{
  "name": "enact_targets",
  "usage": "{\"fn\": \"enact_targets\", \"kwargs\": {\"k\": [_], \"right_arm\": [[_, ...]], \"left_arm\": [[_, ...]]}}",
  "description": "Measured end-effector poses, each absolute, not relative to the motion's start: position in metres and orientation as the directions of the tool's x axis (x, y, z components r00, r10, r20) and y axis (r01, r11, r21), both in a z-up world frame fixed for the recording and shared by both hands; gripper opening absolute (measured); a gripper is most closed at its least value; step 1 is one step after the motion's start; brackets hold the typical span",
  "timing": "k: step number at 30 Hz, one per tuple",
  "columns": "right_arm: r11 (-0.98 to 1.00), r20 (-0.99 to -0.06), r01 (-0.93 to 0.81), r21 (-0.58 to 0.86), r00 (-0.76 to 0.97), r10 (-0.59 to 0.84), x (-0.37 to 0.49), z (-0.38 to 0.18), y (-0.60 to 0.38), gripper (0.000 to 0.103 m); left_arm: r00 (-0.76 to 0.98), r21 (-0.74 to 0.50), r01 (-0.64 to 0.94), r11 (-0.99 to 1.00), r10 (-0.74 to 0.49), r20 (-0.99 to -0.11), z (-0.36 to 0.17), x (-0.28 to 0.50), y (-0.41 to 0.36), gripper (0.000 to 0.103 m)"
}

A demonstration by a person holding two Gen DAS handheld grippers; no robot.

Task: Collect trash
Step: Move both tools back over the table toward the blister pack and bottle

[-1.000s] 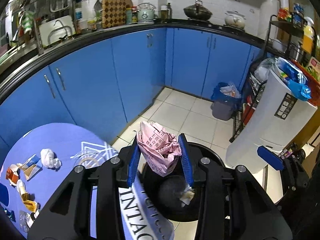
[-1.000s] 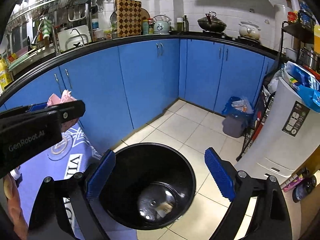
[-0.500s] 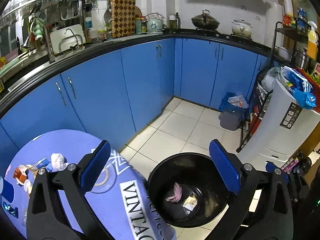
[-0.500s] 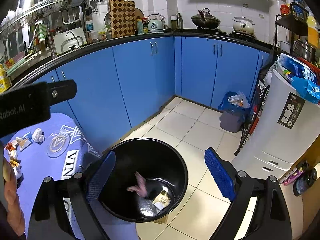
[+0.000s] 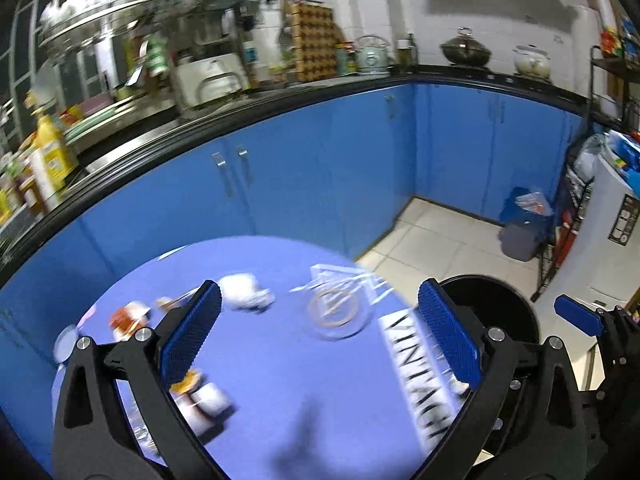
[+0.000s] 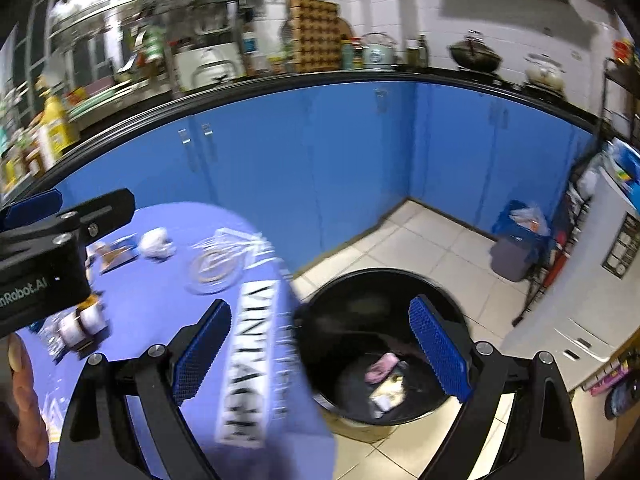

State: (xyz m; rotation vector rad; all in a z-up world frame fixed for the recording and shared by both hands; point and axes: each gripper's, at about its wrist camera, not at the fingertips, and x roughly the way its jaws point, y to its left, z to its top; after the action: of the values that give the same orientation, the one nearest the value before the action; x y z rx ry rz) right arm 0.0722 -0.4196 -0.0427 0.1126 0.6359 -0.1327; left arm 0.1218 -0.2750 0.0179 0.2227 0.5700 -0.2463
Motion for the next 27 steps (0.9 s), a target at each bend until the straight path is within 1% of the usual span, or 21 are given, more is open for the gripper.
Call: {"fn": "enact_targets", "kwargs": {"k": [7, 10, 13, 16, 19, 21, 27], "right_arm": [[0.999, -0.601, 0.029, 0.022, 0.799, -0.010, 0.076, -0.041, -0.350, 0.088], [1.000, -0.615, -0.021, 0.018, 0.788, 0.027, 0.082, -0.044, -0.323, 0.088], [0.997, -0.639, -0.076, 0.020, 0.766, 0.071, 0.089, -0.050, -0.298, 0.088], [0.994, -0.661, -0.109, 0.004, 0.746, 0.084, 0.093, -0.059, -0.276, 0.088], [0.991, -0.685, -0.132, -0.006, 0.722, 0.092, 0.098, -0.069, -0.262, 0.088], [0.989, -0.700, -0.145, -0.008, 0.707, 0.098, 0.099, -0.075, -0.252, 0.088], [0.980, -0.739, -0.196, 0.012, 0.659, 0.141, 0.106, -0.085, -0.232, 0.088]], "left_arm": [[0.797, 0.132, 0.189, 0.973, -0.074, -0.599, 0.011, 0.120, -0.196, 0.098], [0.783, 0.122, 0.136, 0.983, -0.031, -0.621, 0.004, 0.119, -0.152, 0.098], [0.761, 0.114, 0.121, 0.986, -0.019, -0.648, -0.007, 0.115, -0.120, 0.098], [0.724, 0.102, 0.125, 0.987, -0.021, -0.689, -0.027, 0.109, -0.086, 0.099], [0.682, 0.080, 0.155, 0.985, -0.048, -0.730, -0.047, 0.106, -0.071, 0.099], [0.651, 0.097, 0.183, 0.978, -0.047, -0.758, -0.063, 0.105, -0.068, 0.099], [0.626, 0.130, 0.220, 0.967, -0.038, -0.779, -0.087, 0.115, -0.068, 0.099]]}}
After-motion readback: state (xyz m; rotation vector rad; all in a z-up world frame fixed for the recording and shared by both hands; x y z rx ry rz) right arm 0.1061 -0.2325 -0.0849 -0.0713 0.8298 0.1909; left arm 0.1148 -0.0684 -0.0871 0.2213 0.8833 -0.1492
